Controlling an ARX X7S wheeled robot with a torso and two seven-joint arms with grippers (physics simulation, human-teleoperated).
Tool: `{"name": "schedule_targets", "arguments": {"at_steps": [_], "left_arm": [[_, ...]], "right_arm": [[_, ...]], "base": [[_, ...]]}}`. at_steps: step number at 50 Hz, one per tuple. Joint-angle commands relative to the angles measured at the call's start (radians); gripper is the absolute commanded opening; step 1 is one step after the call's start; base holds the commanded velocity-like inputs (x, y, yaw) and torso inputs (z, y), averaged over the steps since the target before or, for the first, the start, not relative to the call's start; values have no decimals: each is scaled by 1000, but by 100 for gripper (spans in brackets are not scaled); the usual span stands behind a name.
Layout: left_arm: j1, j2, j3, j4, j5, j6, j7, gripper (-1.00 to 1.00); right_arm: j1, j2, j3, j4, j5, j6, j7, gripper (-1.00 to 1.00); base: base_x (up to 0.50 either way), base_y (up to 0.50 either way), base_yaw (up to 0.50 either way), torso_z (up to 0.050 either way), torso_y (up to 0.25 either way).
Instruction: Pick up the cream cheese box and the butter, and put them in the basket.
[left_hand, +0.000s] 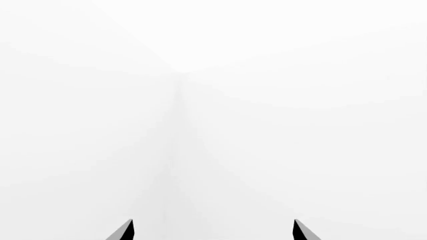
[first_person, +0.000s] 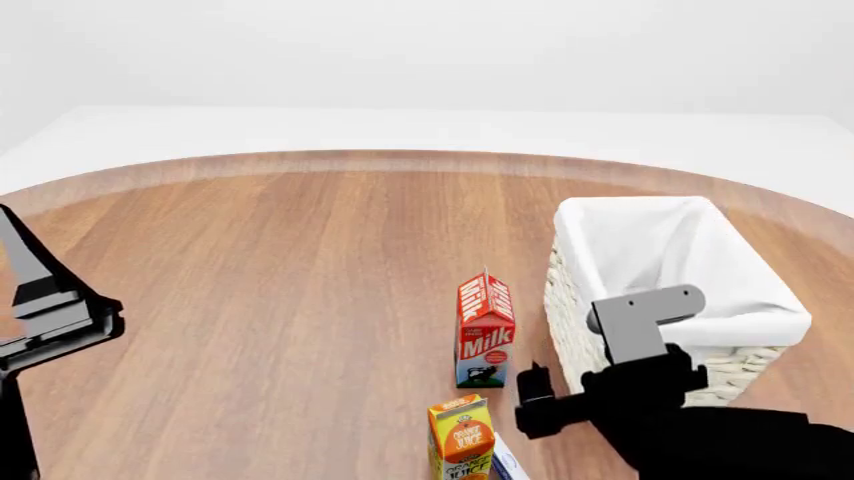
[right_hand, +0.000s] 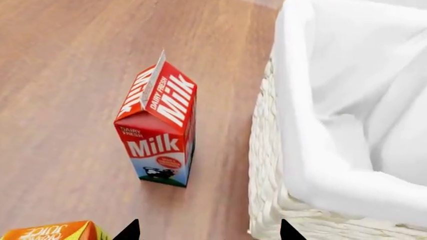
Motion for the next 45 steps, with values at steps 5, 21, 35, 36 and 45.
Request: {"name": "schedule_targets", "arguments": {"at_steps": [5, 21, 35, 36, 45], "left_arm": [[6, 16, -25, 7, 2, 9, 23, 100], [9, 12, -20, 3, 2, 16, 18, 100], [10, 9, -14, 0, 1, 17, 15, 100], [10, 8, -13, 0, 2, 16, 14, 100], [11, 6, -10, 2, 1, 14, 11, 100]], "right_arm": [[-42, -9, 18, 10, -43, -32, -50, 100], [-125, 13, 8, -5, -72, -70, -68, 100], [-185, 24, -3, -1, -98, -97, -82, 100], [-187, 24, -3, 0, -100, -99, -84, 100], [-212, 24, -12, 8, -117, -111, -95, 100]], "base": [[0, 0, 0, 0, 0], [0, 0, 0, 0, 0], [0, 0, 0, 0, 0], [0, 0, 0, 0, 0], [0, 0, 0, 0, 0]]}}
